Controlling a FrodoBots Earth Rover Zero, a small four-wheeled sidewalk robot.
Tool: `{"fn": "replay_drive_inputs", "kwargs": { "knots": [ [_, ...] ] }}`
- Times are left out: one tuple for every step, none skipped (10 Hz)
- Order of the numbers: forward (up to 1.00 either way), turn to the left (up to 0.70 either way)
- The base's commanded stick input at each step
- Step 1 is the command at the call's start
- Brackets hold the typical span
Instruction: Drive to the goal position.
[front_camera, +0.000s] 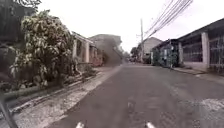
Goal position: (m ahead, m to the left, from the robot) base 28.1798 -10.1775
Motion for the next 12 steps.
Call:
{"fn": "replay_drive_inputs", "kwargs": {
  "knots": [
    [0.70, 0.00],
    [0.70, 0.00],
    [0.70, 0.00],
    [0.70, 0.00],
    [0.70, -0.05],
    [0.70, -0.14],
    [0.70, -0.14],
    [0.70, -0.14],
    [0.70, -0.14],
    [0.70, -0.14],
    [0.70, -0.14],
    [0.70, -0.14]
  ]
}}
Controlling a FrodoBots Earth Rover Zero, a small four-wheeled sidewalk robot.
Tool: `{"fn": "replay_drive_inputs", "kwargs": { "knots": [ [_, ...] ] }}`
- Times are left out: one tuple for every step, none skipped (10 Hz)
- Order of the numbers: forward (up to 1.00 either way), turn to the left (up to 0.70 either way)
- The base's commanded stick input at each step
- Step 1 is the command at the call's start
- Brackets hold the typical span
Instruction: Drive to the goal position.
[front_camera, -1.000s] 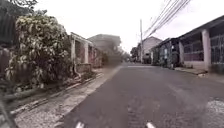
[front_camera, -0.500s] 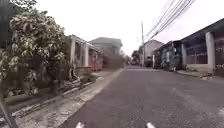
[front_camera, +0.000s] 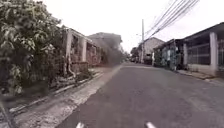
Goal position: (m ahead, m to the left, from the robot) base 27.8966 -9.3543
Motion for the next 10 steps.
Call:
{"fn": "replay_drive_inputs", "kwargs": {
  "knots": [
    [0.70, -0.14],
    [0.70, -0.14],
    [0.70, -0.14],
    [0.70, -0.14],
    [0.70, -0.14],
    [0.70, -0.14],
    [0.70, -0.14],
    [0.70, -0.14],
    [0.70, -0.11],
    [0.70, -0.06]
  ]
}}
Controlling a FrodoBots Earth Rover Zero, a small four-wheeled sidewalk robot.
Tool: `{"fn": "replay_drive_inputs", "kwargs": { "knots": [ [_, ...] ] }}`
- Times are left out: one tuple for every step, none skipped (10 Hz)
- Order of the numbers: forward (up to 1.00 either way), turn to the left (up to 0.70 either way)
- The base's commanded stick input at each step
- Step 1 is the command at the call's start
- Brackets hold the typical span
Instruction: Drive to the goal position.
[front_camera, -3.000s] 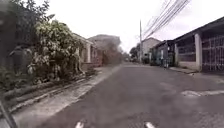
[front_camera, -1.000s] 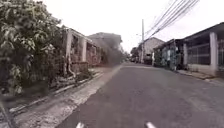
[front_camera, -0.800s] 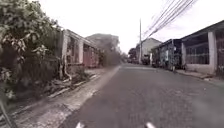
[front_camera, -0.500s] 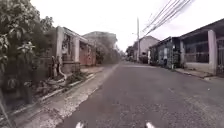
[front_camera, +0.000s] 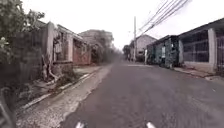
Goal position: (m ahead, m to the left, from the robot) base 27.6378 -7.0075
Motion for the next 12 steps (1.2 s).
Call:
{"fn": "replay_drive_inputs", "kwargs": {
  "knots": [
    [0.70, 0.00],
    [0.70, 0.00],
    [0.70, 0.00],
    [0.70, 0.00],
    [0.70, 0.00],
    [0.70, 0.00],
    [0.70, 0.00],
    [0.70, 0.00],
    [0.70, 0.00],
    [0.70, 0.00],
    [0.70, 0.00],
    [0.70, 0.00]
  ]
}}
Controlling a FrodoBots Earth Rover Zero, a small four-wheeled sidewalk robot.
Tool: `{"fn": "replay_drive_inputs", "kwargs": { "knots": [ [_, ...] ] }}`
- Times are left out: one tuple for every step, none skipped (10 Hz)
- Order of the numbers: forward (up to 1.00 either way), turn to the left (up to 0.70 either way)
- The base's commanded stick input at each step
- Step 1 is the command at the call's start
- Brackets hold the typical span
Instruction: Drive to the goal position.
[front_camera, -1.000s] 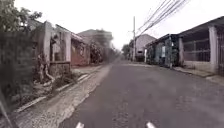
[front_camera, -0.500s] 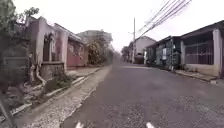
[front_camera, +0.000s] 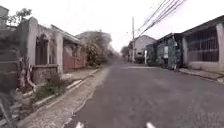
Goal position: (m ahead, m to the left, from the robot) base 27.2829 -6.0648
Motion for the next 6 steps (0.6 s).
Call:
{"fn": "replay_drive_inputs", "kwargs": {
  "knots": [
    [0.70, 0.00],
    [0.70, 0.00],
    [0.70, 0.00],
    [0.70, 0.00],
    [0.70, 0.00],
    [0.70, 0.00]
  ]
}}
